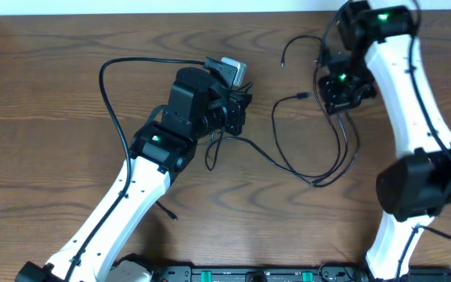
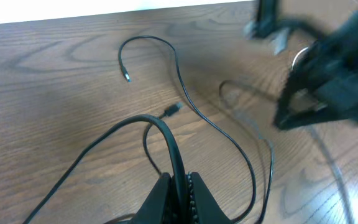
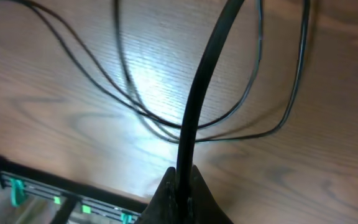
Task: Untangle cables
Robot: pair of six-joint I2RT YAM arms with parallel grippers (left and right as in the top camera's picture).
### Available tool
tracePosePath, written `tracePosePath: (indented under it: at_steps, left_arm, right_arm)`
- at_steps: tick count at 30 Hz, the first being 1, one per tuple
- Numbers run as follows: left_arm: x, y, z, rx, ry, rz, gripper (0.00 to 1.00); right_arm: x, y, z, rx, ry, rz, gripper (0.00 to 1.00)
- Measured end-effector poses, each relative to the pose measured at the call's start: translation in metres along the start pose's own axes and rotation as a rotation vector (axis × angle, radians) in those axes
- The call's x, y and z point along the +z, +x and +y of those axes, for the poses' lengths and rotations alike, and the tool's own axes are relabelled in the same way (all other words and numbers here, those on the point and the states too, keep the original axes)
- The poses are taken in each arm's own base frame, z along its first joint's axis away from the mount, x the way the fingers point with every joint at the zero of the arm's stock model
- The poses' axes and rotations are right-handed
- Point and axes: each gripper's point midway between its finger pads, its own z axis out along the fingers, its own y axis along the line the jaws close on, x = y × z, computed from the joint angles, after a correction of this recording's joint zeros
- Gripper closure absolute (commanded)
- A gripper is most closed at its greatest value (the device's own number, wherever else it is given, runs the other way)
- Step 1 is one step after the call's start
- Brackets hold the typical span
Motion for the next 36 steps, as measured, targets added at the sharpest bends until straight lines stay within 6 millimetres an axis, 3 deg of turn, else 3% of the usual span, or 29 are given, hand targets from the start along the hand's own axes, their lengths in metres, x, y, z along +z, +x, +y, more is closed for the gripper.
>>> tracePosePath:
  at_steps: [6, 11, 14, 16, 18, 23, 29, 36]
  left_arm:
    - [0.000, 0.000, 0.000, 0.000, 0.000, 0.000, 0.92]
    - [0.000, 0.000, 0.000, 0.000, 0.000, 0.000, 0.92]
    - [0.000, 0.000, 0.000, 0.000, 0.000, 0.000, 0.91]
    - [0.000, 0.000, 0.000, 0.000, 0.000, 0.000, 0.85]
    - [0.000, 0.000, 0.000, 0.004, -0.001, -0.001, 0.70]
    - [0.000, 0.000, 0.001, -0.005, -0.004, -0.001, 0.64]
    - [0.000, 0.000, 0.001, -0.004, -0.004, 0.000, 0.64]
    - [0.000, 0.000, 0.001, -0.004, -0.004, 0.001, 0.64]
  right_arm:
    - [0.068, 0.001, 0.007, -0.038, 0.000, 0.143, 0.99]
    - [0.111, 0.006, 0.029, -0.106, -0.010, 0.180, 0.95]
    - [0.126, 0.009, 0.044, -0.150, -0.012, 0.186, 0.81]
    - [0.136, 0.008, 0.051, -0.174, -0.014, 0.176, 0.71]
    - [0.146, 0.007, 0.058, -0.191, -0.016, 0.161, 0.62]
    - [0.167, 0.009, 0.070, -0.199, -0.010, 0.146, 0.47]
    - [0.173, -0.002, 0.083, -0.185, -0.011, 0.085, 0.46]
    - [0.175, -0.003, 0.085, -0.142, -0.016, 0.053, 0.52]
